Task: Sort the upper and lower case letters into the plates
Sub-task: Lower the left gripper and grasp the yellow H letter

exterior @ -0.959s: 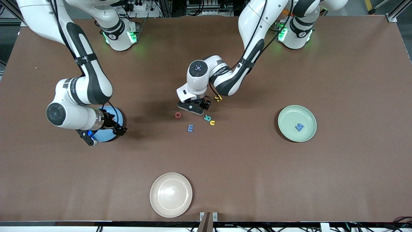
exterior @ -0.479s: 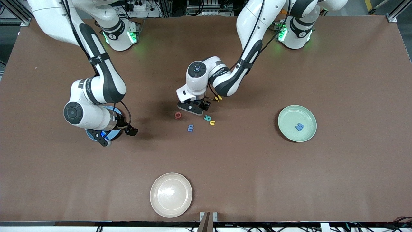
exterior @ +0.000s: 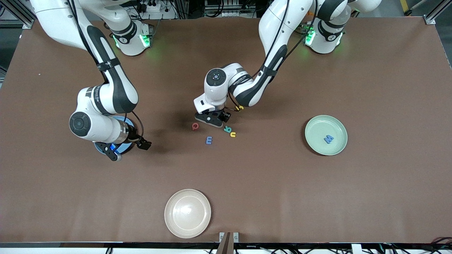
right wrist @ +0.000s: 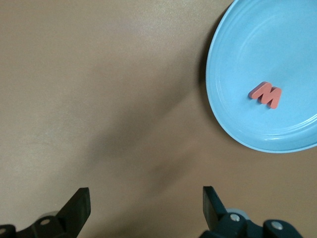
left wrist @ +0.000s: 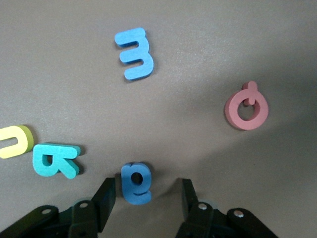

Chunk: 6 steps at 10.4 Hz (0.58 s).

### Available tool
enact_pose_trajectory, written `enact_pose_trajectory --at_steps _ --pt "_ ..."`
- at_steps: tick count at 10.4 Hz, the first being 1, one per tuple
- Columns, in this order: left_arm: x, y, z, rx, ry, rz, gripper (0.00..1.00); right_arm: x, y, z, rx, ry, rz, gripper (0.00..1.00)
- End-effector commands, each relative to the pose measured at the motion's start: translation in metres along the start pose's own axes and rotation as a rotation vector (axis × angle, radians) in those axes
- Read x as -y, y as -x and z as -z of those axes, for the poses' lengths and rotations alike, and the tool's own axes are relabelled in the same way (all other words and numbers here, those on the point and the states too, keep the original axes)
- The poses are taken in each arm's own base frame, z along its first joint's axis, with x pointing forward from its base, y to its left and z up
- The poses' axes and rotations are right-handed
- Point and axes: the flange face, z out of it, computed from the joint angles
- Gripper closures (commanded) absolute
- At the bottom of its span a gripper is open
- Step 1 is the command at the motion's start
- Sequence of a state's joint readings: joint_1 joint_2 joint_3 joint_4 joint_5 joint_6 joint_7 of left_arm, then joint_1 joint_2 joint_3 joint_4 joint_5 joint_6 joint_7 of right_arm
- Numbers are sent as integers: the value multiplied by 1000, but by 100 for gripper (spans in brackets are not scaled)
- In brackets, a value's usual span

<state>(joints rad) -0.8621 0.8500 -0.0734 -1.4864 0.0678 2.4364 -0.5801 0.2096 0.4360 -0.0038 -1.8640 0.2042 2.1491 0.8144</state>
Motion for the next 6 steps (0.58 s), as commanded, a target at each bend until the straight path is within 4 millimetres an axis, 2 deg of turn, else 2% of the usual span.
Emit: enact_pose_trajectory --at_steps 1,6 --pt "1 -7 -3 -12 -3 -27 40 5 -1 2 7 -11 -18 0" --pt "0 -9 -2 -16 0 -24 39 5 -2 2 7 -11 -18 0"
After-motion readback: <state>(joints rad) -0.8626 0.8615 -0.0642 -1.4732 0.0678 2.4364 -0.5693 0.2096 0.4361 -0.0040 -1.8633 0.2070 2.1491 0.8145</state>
